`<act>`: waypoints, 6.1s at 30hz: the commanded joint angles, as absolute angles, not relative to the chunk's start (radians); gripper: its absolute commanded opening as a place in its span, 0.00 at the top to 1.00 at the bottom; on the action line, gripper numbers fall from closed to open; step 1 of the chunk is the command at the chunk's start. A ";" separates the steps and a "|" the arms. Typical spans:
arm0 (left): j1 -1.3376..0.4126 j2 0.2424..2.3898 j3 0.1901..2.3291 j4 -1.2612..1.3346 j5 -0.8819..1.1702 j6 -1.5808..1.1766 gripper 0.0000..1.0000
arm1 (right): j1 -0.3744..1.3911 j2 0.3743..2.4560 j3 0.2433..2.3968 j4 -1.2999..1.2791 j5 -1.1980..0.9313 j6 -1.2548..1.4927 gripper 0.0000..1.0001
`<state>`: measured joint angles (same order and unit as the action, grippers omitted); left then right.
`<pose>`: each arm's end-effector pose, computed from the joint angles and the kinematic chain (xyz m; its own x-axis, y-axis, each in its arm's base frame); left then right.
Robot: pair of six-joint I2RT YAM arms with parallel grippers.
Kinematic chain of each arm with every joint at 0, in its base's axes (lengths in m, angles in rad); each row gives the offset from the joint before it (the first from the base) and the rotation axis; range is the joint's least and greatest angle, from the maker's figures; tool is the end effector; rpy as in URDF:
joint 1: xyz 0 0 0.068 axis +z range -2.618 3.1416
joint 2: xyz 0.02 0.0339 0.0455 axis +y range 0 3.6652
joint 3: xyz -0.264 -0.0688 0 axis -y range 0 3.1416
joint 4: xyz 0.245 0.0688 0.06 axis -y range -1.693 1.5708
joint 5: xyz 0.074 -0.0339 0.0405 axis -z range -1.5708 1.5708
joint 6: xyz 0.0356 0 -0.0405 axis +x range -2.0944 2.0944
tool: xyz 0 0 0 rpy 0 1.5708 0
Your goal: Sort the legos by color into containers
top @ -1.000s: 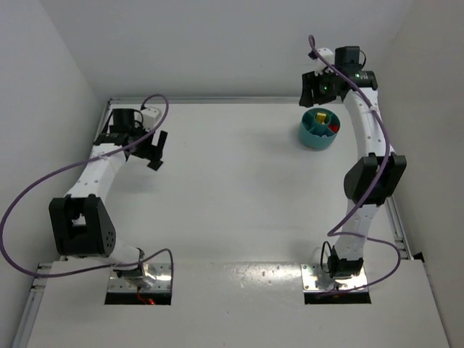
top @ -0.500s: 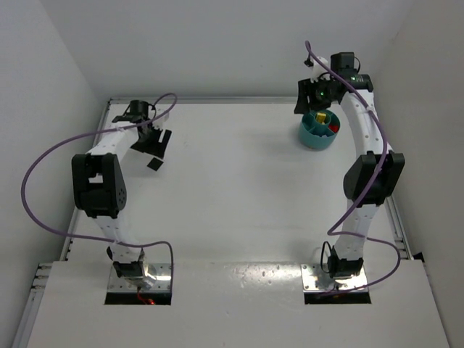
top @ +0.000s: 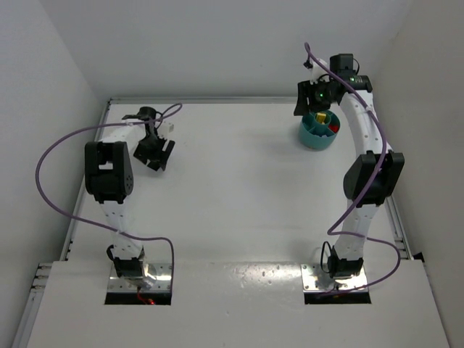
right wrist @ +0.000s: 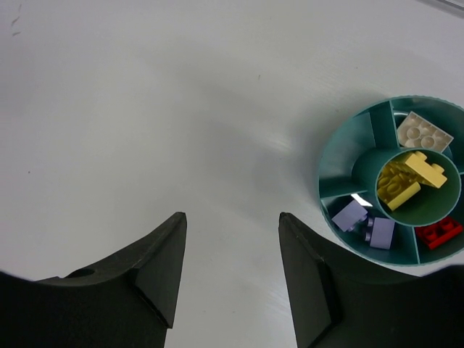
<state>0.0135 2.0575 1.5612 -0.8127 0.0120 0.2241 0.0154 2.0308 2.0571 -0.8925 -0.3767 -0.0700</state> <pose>0.4158 0.0052 0.1771 -0.9440 0.2095 -0.2549 0.2045 0.9778 0.0462 0.4497 0.0200 0.3349 -0.7423 -0.0765 -0.6657 -0.3052 0.9230 0.2343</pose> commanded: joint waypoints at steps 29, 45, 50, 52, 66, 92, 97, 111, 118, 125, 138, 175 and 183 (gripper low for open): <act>0.095 2.243 1.700 -0.904 0.115 0.345 0.19 | 0.025 2.025 2.013 -0.867 -0.383 -0.061 0.44; 0.088 2.252 1.660 -0.911 0.163 0.380 0.30 | 0.052 2.034 2.022 -0.867 -0.356 -0.071 0.44; 0.087 2.272 1.660 -0.911 0.163 0.399 0.38 | 0.061 2.034 2.022 -0.876 -0.347 -0.071 0.44; 0.087 2.272 1.660 -0.911 0.163 0.408 0.43 | 0.061 2.034 2.022 -0.876 -0.347 -0.071 0.44; 0.078 2.142 1.553 -0.848 0.284 0.448 0.74 | 0.080 2.029 1.988 -0.853 -0.405 -0.051 0.44; -0.231 1.562 1.296 -0.540 0.672 0.212 0.75 | 0.218 2.000 1.591 -0.170 -1.164 0.703 0.47; -0.284 1.562 1.287 -0.529 0.663 0.192 0.75 | 0.248 2.010 1.600 -0.190 -1.141 0.681 0.47; -0.362 1.571 1.344 -0.520 0.643 0.172 0.75 | 0.333 2.029 1.571 -0.201 -1.112 0.681 0.42; -0.371 1.552 1.335 -0.520 0.612 0.181 0.75 | 0.371 2.059 1.562 -0.201 -1.103 0.690 0.42; -0.371 1.482 1.235 -0.499 0.581 0.221 0.42 | 0.306 2.011 1.598 -0.482 -0.916 0.476 0.42; -0.299 1.398 1.129 -0.506 0.561 0.259 0.32 | 0.193 1.720 1.455 -1.112 -0.241 -0.406 0.46; -0.229 1.468 1.166 -0.495 0.549 0.259 0.32 | 0.192 1.339 0.666 -0.851 -0.129 -1.040 0.52; -0.229 1.502 1.166 -0.495 0.549 0.259 0.32 | 0.252 1.356 0.657 -0.870 -0.150 -1.049 0.52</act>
<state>-0.2401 1.4910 1.1278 -0.5087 0.5312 0.2539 0.2314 1.3434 0.6346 -0.8467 -0.1059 -1.0252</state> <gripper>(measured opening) 0.680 0.482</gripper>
